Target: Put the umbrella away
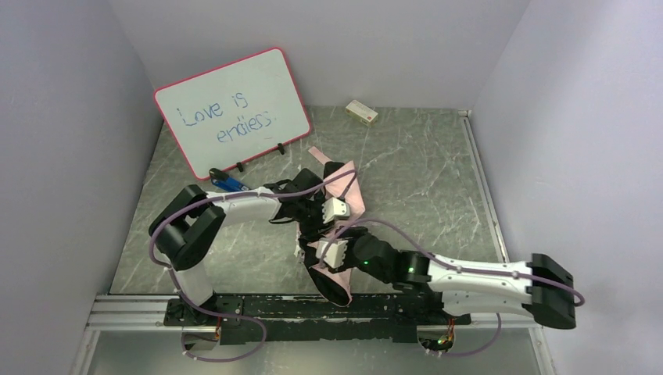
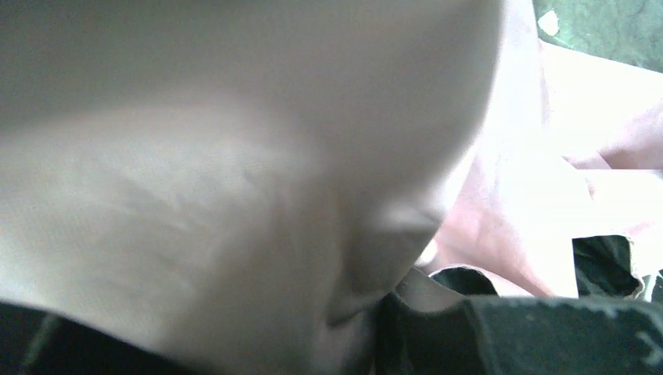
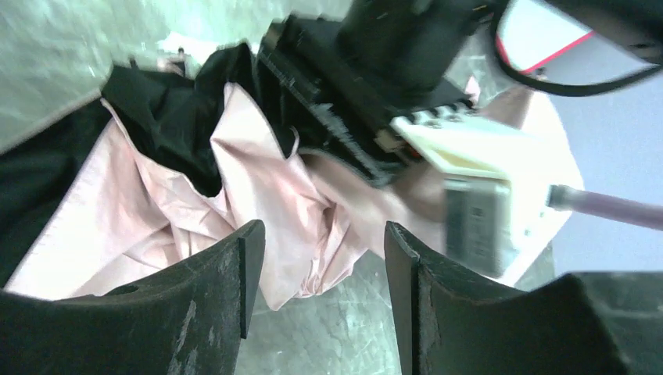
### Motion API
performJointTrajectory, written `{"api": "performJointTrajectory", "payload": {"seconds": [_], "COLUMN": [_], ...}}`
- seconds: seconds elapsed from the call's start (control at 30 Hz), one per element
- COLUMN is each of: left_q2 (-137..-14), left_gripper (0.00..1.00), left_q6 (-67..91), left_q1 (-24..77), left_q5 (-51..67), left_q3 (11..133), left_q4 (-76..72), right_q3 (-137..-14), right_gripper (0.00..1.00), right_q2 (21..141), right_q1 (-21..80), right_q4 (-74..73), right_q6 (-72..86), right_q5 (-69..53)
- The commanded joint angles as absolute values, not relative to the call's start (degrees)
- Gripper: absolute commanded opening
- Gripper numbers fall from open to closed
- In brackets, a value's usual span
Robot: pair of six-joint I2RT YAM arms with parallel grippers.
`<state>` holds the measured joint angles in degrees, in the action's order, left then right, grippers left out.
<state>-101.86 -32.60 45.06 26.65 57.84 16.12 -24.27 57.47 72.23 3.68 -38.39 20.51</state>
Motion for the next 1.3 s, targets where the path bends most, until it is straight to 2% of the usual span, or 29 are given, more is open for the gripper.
{"api": "performJointTrajectory", "payload": {"seconds": [0.0,0.27,0.43,0.57,0.67,0.77,0.87,0.97,1.03,1.27], "left_q2": [-103.2,-101.3,-99.3,-95.8,-93.8,-92.8,-91.9,-90.9,-90.6,-90.7], "left_gripper": [0.12,0.11,0.12,0.11,0.11,0.1,0.1,0.09,0.09,0.08], "left_q6": [-36.7,-36.2,-39.2,-42.2,-43.9,-45.1,-46.8,-48.9,-49.9,-50.1], "left_q1": [45.0,45.0,44.9,45.0,45.0,45.2,46.1,47.4,48.5,49.6], "left_q5": [16.4,13.3,14.9,14.0,12.7,11.5,9.6,7.1,5.3,3.6], "left_q3": [54.8,52.6,49.3,45.3,43.1,41.8,40.1,37.8,36.3,35.4], "left_q4": [13.0,9.3,7.1,3.3,0.7,-1.5,-3.2,-5.9,-8.0,-10.2], "right_q3": [-27.9,-34.2,-34.6,-38.4,-39.6,-42.1,-44.0,-47.1,-50.3,-58.3], "right_gripper": [0.6,0.6,0.6,0.61,0.64,0.67,0.72,0.75,0.77,0.77], "right_q2": [47.6,34.3,29.6,33.4,38.5,44.4,49.1,56.4,60.8,70.5], "right_q1": [72.8,72.8,72.8,72.8,70.6,59.7,41.5,29.4,26.3,26.1], "right_q4": [-7.0,-13.9,-11.9,-15.6,-15.0,-14.8,-12.6,-10.9,-10.1,-13.5], "right_q6": [-28.0,-17.1,-10.4,-1.7,-1.1,1.3,3.1,2.6,1.6,-5.8], "right_q5": [18.0,21.8,34.4,54.7,57.0,44.1,18.9,-0.2,-7.9,-23.6]}}
